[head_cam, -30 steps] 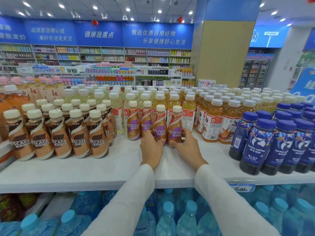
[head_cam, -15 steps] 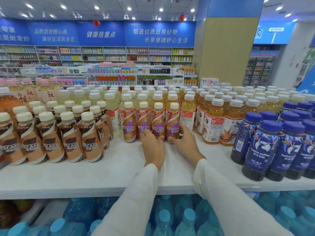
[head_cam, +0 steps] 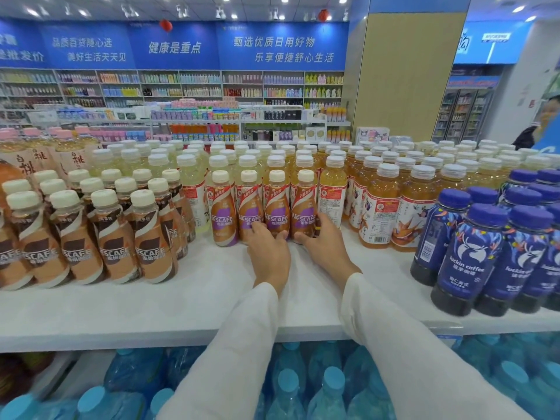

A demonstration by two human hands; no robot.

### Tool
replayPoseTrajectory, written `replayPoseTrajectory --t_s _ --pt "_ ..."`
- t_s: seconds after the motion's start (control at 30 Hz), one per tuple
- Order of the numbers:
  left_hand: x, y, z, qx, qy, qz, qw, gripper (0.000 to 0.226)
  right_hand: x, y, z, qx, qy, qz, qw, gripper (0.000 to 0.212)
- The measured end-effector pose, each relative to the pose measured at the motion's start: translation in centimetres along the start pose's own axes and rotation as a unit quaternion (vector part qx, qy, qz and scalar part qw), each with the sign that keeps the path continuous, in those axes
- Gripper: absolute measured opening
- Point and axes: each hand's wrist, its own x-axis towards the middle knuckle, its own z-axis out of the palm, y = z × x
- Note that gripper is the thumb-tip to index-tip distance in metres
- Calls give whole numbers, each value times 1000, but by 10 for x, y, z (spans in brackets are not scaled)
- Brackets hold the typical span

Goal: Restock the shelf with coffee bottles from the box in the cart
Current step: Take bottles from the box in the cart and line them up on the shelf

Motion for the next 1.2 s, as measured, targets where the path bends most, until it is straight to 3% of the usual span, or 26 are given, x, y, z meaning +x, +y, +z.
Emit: replayPoseTrajectory --t_s 0.23,0.47,0.6,0.73,0.83,1.2 --pt "-4 2 -5 -12 -3 -9 1000 43 -1 1 0 -1 3 -19 1000 61" --pt "1 -26 -55 -27 14 7 1000 21 -1 2 0 2 -2 -28 1000 61" --pt "22 -37 -85 5 54 15 998 42 -4 -1 -1 -7 -4 -22 1000 64" --pt "38 -45 -92 15 8 16 1000 64 -4 -1 -2 -11 -4 -25 1000 64" --pt "46 -51 -89 -7 -27 41 999 57 -4 -1 -2 -12 -5 -24 1000 64" --pt "55 -58 -85 -38 -15 18 999 53 -5 -4 -2 -12 -11 -15 1000 65"
